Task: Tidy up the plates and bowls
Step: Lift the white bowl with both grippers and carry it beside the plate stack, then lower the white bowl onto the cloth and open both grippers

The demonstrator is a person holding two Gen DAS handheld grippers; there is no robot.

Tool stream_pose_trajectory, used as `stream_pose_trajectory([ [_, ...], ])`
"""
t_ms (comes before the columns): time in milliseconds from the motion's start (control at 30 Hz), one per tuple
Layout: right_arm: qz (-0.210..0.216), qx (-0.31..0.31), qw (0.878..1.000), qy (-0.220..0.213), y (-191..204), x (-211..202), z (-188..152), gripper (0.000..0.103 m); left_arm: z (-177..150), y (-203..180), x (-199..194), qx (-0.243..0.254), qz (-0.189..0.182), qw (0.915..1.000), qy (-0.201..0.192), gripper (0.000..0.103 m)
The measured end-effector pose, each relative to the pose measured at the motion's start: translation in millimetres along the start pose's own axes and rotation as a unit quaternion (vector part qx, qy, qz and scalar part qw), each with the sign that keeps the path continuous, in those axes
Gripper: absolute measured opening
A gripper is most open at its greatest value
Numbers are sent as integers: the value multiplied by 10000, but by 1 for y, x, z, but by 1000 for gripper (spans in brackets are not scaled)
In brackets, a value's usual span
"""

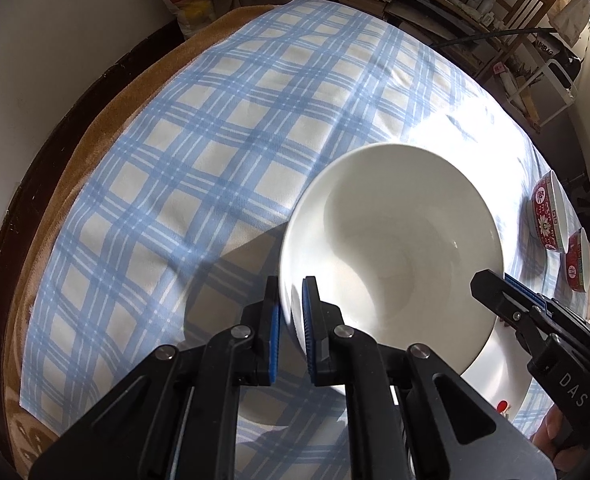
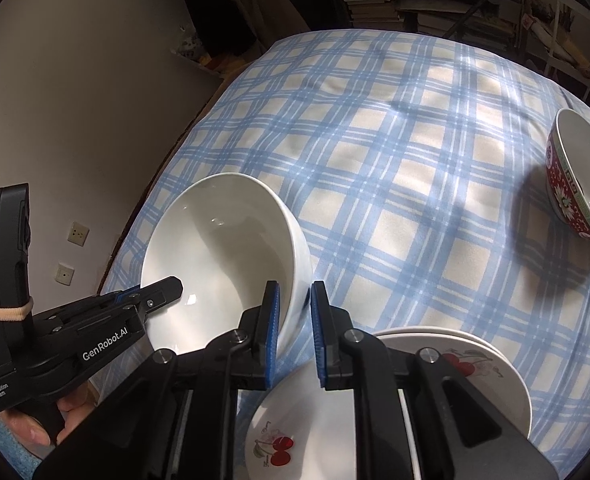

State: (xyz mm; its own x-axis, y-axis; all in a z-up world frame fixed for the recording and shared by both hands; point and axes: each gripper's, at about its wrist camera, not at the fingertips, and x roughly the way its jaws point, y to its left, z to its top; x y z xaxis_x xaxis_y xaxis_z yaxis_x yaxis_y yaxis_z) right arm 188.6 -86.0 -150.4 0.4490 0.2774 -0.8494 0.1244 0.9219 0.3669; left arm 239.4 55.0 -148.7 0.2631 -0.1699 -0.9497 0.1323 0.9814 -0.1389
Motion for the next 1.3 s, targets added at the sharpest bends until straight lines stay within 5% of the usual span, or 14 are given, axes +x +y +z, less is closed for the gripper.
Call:
stream_pose_trajectory([
  [333,-248,-9,9994,-235,-9,-38,-8,19,-7,-7,-38,229,400,9980,-423,19],
  [433,-425,-3,9986,-301,-20,-53,-11,35,-10,-14,-52,365,330,9971,-580,23],
  [600,-702,50,9967,-401,-49,-77,-14,60,-11,-37,-68,567,271,9949,-790,43],
  [867,-851,550,9922,-722,-107,-116,-6,84,-3,-97,-76,1223,187,9886,-853,80],
  [1167,-1303,585,9860,-857,-159,-133,9,88,25,-160,-75,1404,80,9850,-1002,88],
  [1300,-1378,602,9841,-942,-182,-134,20,88,35,-186,-65,1674,-251,9815,-899,88],
])
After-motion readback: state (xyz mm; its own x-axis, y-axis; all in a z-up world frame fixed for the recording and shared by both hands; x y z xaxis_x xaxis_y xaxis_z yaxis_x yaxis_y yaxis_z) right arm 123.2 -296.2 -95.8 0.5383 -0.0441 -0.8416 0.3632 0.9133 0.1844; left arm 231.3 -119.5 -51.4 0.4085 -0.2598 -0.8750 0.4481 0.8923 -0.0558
